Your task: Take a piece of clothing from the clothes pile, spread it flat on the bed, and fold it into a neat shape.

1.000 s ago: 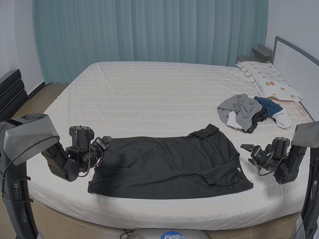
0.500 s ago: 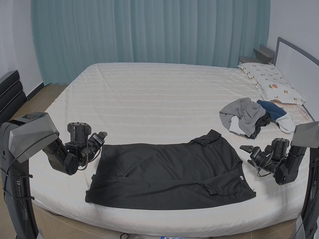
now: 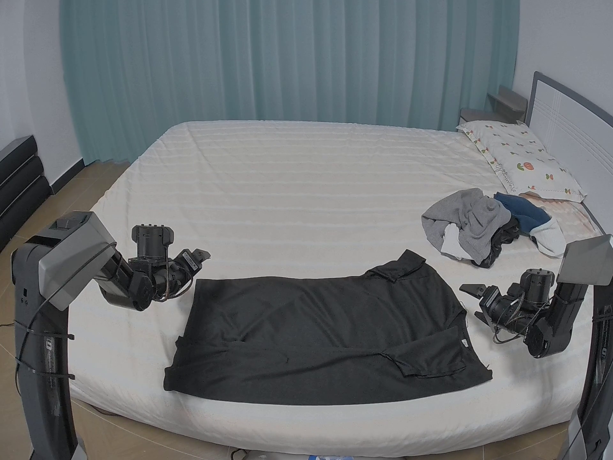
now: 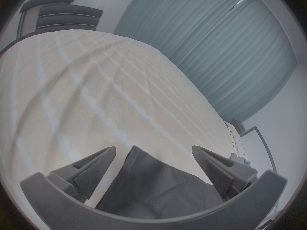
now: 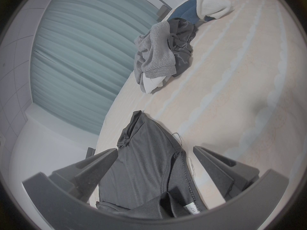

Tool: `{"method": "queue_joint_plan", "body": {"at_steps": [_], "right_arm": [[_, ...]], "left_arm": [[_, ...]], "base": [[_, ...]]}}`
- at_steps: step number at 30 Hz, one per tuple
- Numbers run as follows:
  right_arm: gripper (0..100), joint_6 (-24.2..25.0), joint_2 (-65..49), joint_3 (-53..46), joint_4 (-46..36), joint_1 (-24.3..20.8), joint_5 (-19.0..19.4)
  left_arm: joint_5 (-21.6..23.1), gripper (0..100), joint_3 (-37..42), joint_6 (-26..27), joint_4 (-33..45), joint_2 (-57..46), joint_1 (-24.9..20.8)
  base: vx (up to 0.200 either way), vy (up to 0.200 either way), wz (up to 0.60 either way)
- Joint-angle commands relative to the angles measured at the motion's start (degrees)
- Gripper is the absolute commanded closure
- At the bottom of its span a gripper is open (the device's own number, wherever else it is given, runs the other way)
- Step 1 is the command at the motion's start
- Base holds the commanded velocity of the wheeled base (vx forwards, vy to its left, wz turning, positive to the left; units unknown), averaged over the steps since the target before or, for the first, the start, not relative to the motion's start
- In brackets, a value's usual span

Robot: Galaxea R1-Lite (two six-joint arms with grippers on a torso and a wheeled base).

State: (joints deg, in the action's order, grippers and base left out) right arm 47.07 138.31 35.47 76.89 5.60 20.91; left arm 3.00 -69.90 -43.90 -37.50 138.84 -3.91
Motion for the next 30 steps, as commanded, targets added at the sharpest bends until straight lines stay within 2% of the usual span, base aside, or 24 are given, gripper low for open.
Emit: {"method": "queue_joint_plan", "body": {"at_steps": [1, 9, 20, 21, 30], "right_arm": [[0, 0.0, 0.9, 0.1, 0.0, -0.6, -0.1], [0, 0.0, 1.1, 0.4, 0.0, -0.8, -0.1], [0, 0.0, 0.8, 0.0, 0.1, -0.8, -0.1], [0, 0.0, 0.8, 0.0, 0.1, -0.8, -0.1], [0, 0.1, 0.4, 0.2, 0.1, -0.9, -0.2]], "left_arm": [[1.9, 0, -5.5, 1.4, 0.2, 6.3, 0.6], [2.5, 0, -7.3, 3.5, -0.5, 8.8, 0.1], [2.5, 0, -7.2, 3.6, -0.6, 8.8, -0.6], [2.5, 100, -7.2, 3.6, -0.6, 8.8, -0.7], [-0.2, 100, -7.1, 3.5, -2.8, 8.9, -0.7]], "base": [[0.0, 0.0, 0.0], [0.0, 0.0, 0.0], [0.0, 0.0, 0.0], [0.0, 0.0, 0.0], [0.0, 0.0, 0.0]]}}
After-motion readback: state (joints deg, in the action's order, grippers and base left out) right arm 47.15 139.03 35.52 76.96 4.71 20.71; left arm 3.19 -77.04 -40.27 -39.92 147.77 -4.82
